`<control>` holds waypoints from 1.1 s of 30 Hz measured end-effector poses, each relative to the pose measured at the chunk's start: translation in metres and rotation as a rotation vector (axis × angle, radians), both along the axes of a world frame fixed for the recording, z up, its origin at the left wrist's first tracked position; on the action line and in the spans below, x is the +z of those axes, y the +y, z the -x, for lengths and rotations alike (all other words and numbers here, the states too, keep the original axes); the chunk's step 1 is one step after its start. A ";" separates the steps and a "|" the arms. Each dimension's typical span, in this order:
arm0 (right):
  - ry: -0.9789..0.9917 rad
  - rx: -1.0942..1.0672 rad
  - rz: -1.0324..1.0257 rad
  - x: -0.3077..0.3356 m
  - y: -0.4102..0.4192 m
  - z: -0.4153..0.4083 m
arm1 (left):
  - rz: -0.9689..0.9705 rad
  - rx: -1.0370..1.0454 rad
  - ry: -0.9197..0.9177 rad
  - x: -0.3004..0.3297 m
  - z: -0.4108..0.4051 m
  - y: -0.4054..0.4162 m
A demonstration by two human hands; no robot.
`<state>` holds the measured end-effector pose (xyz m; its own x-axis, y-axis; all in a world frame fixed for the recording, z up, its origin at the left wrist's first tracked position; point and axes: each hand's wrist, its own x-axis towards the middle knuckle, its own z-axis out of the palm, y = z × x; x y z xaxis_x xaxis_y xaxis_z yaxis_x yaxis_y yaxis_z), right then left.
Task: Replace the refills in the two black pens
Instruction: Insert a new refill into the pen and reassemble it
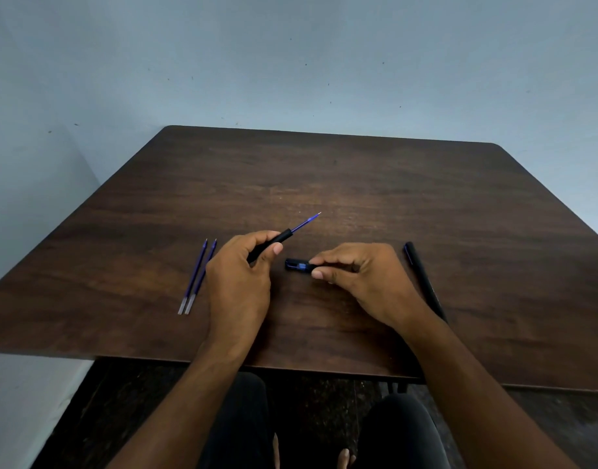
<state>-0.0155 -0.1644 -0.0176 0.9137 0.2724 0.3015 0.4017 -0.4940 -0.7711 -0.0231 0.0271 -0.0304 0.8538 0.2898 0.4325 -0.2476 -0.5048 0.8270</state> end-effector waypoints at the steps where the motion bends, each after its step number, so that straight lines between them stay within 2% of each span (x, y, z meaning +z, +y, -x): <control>1: 0.030 -0.017 -0.029 0.000 0.000 0.000 | -0.002 0.000 0.002 0.000 0.000 0.000; 8: 0.046 -0.077 -0.217 -0.001 -0.005 -0.005 | -0.003 -0.003 0.013 -0.002 -0.001 0.000; 13: 0.169 -0.098 -0.604 -0.006 -0.007 -0.010 | -0.022 -0.033 0.009 -0.003 0.000 0.000; 21: 0.269 -0.100 -1.007 -0.004 -0.009 -0.016 | -0.077 -0.099 -0.013 -0.004 -0.001 0.000; 28: 0.343 -0.020 -1.036 -0.002 -0.010 -0.012 | -0.119 -0.129 -0.014 -0.005 0.000 -0.001; 33: 0.377 -0.042 -1.030 0.000 -0.008 -0.012 | -0.132 -0.130 -0.027 -0.005 0.000 -0.001</control>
